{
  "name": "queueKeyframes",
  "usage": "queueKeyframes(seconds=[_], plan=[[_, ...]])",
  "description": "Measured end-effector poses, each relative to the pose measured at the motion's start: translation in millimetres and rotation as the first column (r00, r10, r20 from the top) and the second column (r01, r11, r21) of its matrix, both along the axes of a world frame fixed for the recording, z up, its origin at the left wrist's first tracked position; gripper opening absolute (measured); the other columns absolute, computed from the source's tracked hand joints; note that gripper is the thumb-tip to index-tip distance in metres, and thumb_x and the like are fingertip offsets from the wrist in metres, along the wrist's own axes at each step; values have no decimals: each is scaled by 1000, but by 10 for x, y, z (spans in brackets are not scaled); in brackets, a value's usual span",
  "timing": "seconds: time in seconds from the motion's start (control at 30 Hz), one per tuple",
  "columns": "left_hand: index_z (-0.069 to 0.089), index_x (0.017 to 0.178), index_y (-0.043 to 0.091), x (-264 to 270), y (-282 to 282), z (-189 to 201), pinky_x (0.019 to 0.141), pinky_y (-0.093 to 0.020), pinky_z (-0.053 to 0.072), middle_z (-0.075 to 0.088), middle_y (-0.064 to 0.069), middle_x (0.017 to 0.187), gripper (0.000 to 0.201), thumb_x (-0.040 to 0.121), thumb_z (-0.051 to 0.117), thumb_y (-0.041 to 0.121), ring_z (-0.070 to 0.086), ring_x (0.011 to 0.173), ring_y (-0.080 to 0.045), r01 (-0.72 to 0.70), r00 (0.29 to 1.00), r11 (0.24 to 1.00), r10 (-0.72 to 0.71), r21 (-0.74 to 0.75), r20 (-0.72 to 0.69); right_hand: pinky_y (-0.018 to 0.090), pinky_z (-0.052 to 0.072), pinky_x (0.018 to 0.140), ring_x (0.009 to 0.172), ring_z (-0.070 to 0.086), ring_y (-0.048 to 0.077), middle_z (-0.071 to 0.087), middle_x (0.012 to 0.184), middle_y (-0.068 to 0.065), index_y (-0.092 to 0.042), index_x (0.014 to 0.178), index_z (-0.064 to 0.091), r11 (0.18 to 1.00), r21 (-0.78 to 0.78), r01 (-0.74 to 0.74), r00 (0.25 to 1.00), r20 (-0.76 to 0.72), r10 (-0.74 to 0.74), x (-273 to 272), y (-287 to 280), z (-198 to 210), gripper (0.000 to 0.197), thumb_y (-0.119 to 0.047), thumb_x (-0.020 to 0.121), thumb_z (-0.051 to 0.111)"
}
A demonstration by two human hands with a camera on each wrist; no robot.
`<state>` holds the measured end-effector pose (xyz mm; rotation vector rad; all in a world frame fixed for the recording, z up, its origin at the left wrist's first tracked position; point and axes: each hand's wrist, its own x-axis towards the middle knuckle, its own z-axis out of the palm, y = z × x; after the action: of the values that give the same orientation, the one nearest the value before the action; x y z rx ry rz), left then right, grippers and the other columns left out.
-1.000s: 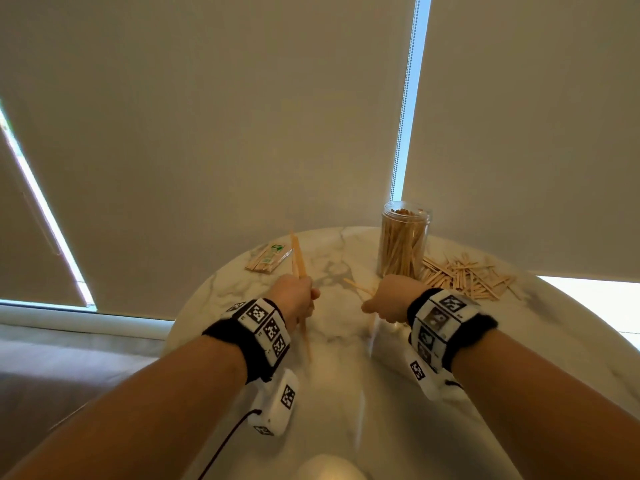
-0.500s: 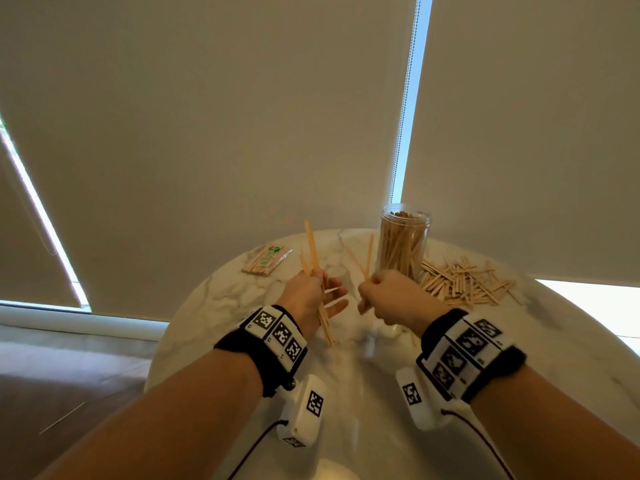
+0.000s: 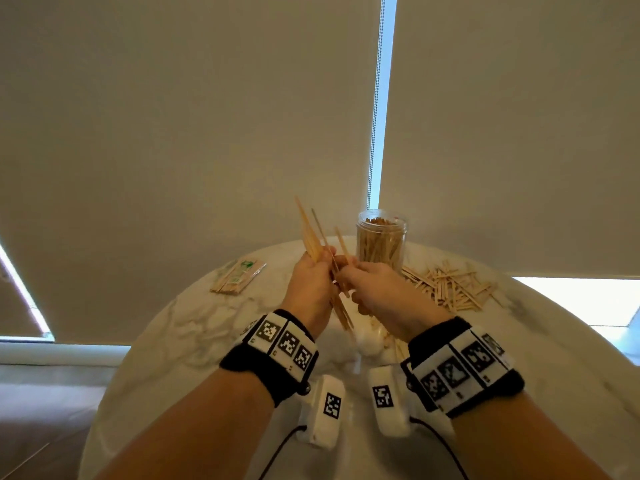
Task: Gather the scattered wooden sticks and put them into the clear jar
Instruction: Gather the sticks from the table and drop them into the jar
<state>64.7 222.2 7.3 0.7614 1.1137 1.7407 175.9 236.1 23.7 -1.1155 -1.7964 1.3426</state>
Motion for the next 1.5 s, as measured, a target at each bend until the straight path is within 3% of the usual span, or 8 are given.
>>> queueKeyframes(seconds=[0.2, 0.37, 0.57, 0.7, 0.87, 1.1, 1.3, 1.5], plan=[[49, 102, 14, -39, 218, 122, 60, -33, 52, 48, 1, 68, 16, 108, 36, 23, 49, 60, -12, -27, 993, 999, 23, 34, 119, 34, 46, 64, 66, 51, 17, 63, 79, 4, -8, 97, 77, 994, 49, 99, 990, -102, -94, 66, 125, 48, 29, -11, 100, 48], [55, 115, 6, 103, 209, 211, 64, -38, 61, 73, -11, 105, 27, 109, 32, 21, 71, 93, -26, 76, 991, 996, -80, 39, 111, 32, 62, 76, 81, 73, 15, 76, 84, -1, -22, 106, 74, 937, 265, 227, 963, -205, -175, 186, 174, 17, 14, -19, 97, 64], [56, 110, 18, 245, 137, 178, 63, -30, 60, 73, -9, 94, 22, 108, 35, 17, 75, 76, -17, 115, 990, 987, -123, 111, 69, 33, 60, 82, 82, 72, 8, 76, 87, -8, -21, 86, 76, 883, 409, 231, 970, -164, -178, 173, 202, -18, 7, -17, 90, 71], [50, 117, 11, 96, 201, 246, 83, -39, 59, 58, -1, 70, 19, 108, 35, 18, 66, 72, -18, 17, 990, 983, -43, 184, 135, 43, 61, 82, 80, 72, 16, 75, 87, 0, -24, 93, 75, 964, 264, 16, 990, 129, -52, 298, 149, 123, 23, -46, 86, 73], [45, 106, 13, 25, 212, 378, 50, -24, 42, 41, 2, 66, 14, 108, 37, 25, 34, 49, -8, -46, 956, 956, -43, 291, 292, 25, 62, 71, 76, 75, 22, 77, 89, 13, 2, 104, 69, 974, -37, -225, 967, 117, 228, 293, 47, 199, 18, -13, 94, 67], [49, 91, 17, 26, 116, 405, 42, -20, 24, 39, 5, 63, 29, 106, 37, 39, 28, 47, -7, 149, 989, 954, -147, 261, -26, 35, 61, 82, 81, 75, 12, 78, 88, -1, -18, 109, 67, 954, 74, -291, 853, 471, 224, 380, 68, 222, 43, -39, 76, 84], [47, 86, 19, 213, 111, 374, 42, -22, 26, 39, 4, 63, 38, 102, 36, 51, 29, 46, -8, 210, 978, 949, -201, 233, -63, 22, 59, 68, 77, 76, 21, 78, 87, 12, 5, 100, 71, 962, 14, -271, 947, 184, 264, 464, 95, 249, 18, -10, 91, 71], [41, 69, 24, 169, 109, 290, 46, -27, 17, 29, 3, 61, 61, 82, 29, 82, 21, 49, -11, 258, 923, 966, -245, 6, -297, 41, 62, 82, 83, 74, 16, 76, 94, -1, -22, 117, 64, 950, 312, 23, 983, 165, -78, 699, 177, 403, 28, -38, 94, 64]])
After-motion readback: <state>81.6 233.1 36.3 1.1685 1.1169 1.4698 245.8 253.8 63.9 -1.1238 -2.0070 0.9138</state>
